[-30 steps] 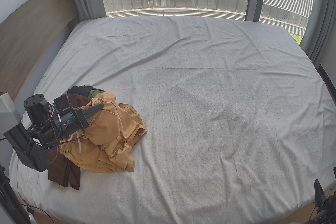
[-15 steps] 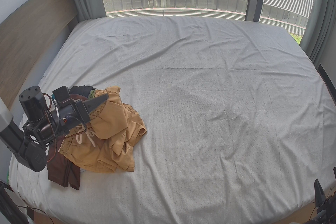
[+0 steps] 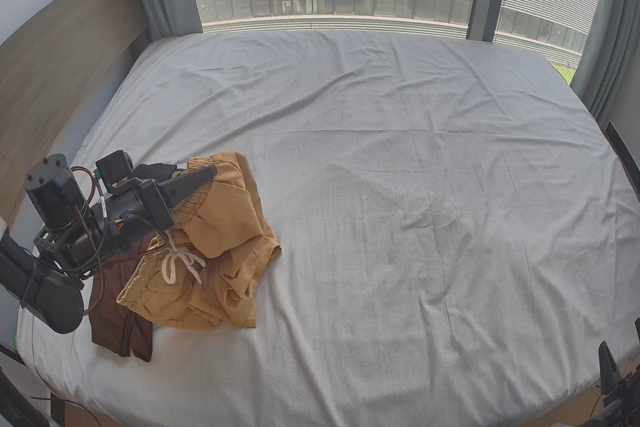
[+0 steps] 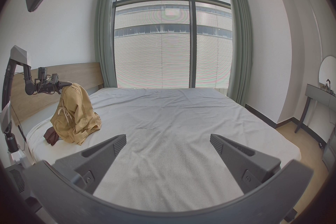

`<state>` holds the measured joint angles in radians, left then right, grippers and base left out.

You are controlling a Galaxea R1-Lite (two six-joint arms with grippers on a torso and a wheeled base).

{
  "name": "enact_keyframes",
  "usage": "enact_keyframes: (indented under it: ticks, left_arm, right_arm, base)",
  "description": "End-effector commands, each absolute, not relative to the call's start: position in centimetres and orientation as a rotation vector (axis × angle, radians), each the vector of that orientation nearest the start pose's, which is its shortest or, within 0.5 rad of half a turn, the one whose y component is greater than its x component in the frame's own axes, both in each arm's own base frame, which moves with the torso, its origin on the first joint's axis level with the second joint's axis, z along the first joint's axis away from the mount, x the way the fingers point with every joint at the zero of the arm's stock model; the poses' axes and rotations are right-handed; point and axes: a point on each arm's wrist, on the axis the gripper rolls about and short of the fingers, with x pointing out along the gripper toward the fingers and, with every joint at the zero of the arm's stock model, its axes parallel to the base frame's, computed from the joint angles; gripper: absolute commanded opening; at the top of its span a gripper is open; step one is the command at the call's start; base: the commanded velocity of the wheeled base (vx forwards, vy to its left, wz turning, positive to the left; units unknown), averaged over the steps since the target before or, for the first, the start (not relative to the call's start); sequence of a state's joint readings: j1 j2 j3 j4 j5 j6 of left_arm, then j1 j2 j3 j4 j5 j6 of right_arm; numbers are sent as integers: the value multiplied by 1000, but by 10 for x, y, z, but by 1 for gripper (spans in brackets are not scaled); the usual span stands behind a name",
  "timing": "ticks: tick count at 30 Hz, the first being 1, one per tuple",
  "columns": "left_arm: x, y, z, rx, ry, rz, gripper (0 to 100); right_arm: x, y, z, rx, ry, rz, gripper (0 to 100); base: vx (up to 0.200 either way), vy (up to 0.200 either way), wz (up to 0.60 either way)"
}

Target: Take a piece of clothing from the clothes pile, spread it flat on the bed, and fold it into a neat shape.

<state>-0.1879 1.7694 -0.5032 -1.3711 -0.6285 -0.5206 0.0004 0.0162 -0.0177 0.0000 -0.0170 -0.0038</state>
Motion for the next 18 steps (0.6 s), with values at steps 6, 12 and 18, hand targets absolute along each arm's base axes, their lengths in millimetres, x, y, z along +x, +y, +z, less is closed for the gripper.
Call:
enact_keyframes:
  ticks: [6,12,18]
  left_arm:
    - [262,-86,173,-525,115,-913,0]
    - [263,-95,180,-553,95,-923,0]
    - [264,-110,189,-676,106,-954,0]
  right_arm:
    - [-23,0,76,-5,3,-17,100]
    - [-22,0,76,-6,5,-17,100]
    - [-22,0,76,-6,5,-18,100]
  base:
    - [0,0,0]
    - [0,0,0]
    - [0,0,0]
